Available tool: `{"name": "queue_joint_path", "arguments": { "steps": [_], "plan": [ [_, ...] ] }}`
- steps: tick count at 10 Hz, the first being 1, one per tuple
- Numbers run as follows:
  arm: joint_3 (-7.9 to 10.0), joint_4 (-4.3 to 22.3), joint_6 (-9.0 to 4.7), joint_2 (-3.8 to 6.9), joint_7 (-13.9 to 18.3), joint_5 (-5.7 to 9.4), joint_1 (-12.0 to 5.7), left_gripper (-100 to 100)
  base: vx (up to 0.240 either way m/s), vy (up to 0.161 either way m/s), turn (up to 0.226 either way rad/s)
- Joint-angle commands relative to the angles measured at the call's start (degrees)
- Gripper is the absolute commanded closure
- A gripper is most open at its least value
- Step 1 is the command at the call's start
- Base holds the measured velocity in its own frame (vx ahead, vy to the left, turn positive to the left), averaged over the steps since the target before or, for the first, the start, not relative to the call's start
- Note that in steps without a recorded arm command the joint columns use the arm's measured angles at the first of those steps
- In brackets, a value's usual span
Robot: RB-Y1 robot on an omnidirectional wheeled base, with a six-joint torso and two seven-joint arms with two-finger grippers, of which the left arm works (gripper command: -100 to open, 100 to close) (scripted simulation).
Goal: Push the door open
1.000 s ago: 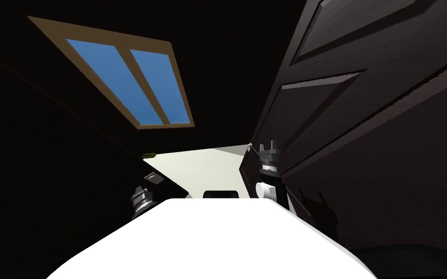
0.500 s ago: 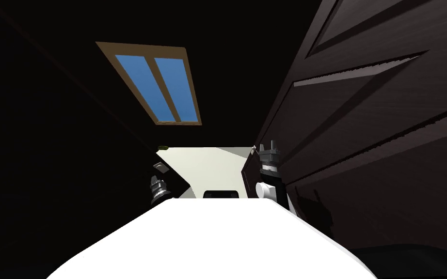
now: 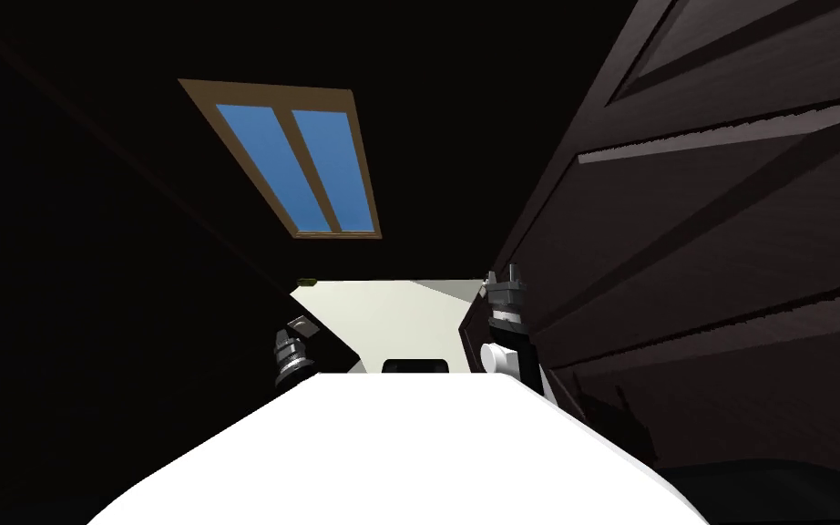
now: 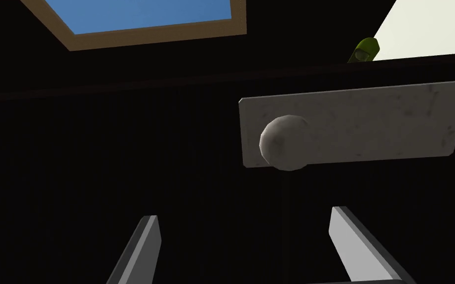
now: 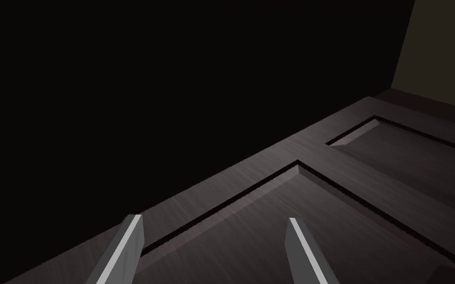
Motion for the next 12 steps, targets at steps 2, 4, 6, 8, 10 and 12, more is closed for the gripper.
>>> {"name": "queue_joint_path", "arguments": {
  "steps": [2,4,6,8,10,12],
  "plan": [
    [0.35,0.88,-1.31,-1.72,-0.24,0.07,0.08,-100,0.218,0.192,-0.029],
    [0.47,1.22,-1.74,-3.61,-0.33,0.09,0.08,-100,0.126,0.156,-0.013],
    [0.45,1.07,-1.63,-3.0,-0.28,0.09,0.1,100,0.02,0.021,-0.005],
    [0.45,1.07,-1.63,-3.0,-0.28,0.09,0.1,100,-0.013,-0.014,-0.002],
    [0.45,1.07,-1.63,-3.0,-0.28,0.09,0.1,100,-0.006,-0.008,0.001],
    [1.7,1.19,-1.07,-1.38,-0.42,0.68,0.17,100,0.051,0.008,0.007]
  ]
}}
